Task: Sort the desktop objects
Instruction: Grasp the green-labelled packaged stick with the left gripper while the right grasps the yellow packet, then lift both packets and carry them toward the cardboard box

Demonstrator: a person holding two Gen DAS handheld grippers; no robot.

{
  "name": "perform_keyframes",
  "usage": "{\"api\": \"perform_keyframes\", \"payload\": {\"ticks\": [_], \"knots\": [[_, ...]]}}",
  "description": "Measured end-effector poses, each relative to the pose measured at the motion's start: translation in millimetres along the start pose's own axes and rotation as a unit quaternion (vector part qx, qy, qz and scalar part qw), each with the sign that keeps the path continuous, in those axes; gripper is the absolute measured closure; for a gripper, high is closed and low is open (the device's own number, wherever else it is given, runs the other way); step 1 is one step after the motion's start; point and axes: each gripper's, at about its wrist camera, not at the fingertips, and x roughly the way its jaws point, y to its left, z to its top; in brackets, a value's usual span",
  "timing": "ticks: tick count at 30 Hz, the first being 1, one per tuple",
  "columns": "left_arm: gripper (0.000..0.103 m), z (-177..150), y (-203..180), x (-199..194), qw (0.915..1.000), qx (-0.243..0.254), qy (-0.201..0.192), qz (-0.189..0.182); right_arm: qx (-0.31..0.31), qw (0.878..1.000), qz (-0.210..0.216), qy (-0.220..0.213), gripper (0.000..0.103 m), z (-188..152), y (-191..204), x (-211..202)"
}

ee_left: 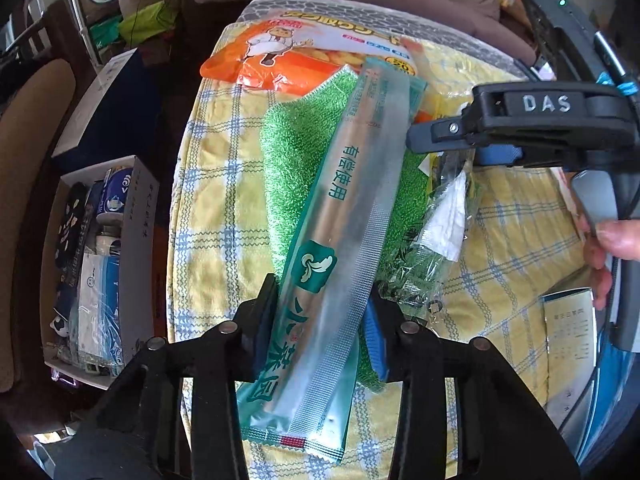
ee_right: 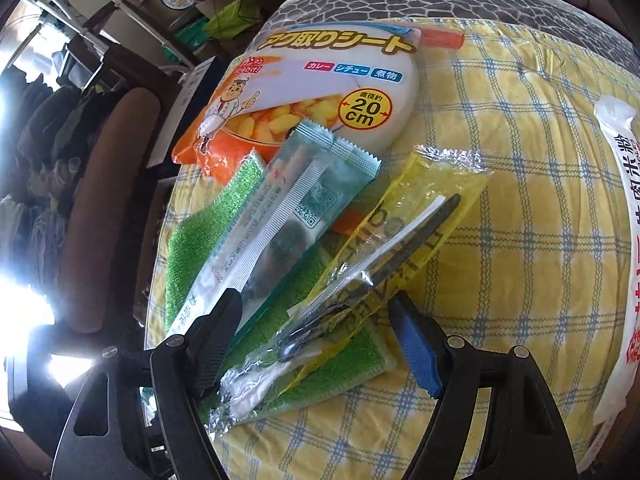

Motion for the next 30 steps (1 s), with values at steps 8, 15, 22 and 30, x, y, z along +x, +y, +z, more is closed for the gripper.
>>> {"api": "perform_keyframes", "payload": {"ticks": [8, 15, 22, 30], "knots": [[0.073, 1.1, 14.9, -25.6, 0.9972, -0.039, -0.031, -0.055, -0.012, 1.0, -0.004, -0.005, 0.083, -0.7, -13.3, -10.1], [0.076, 1.9, 17.2, -43.6, 0.9933, -0.057, -0.051, -0.087, -0.022, 1.0, -0.004, -0.02, 0.087, 1.5, -26.3, -45.3], [0.077, 0.7, 21.5, -62.2, 0.9894, -0.076, -0.065, -0.105, -0.039, 0.999, 0.005, -0.036, 0.088, 8.4, -24.4, -84.6], [0.081, 14.7, 8.6, -99.2, 0.9887, -0.059, -0.089, -0.105, -0.09, 0.994, 0.019, -0.051, 0.088, 15.2, -0.9, -140.5]]}}
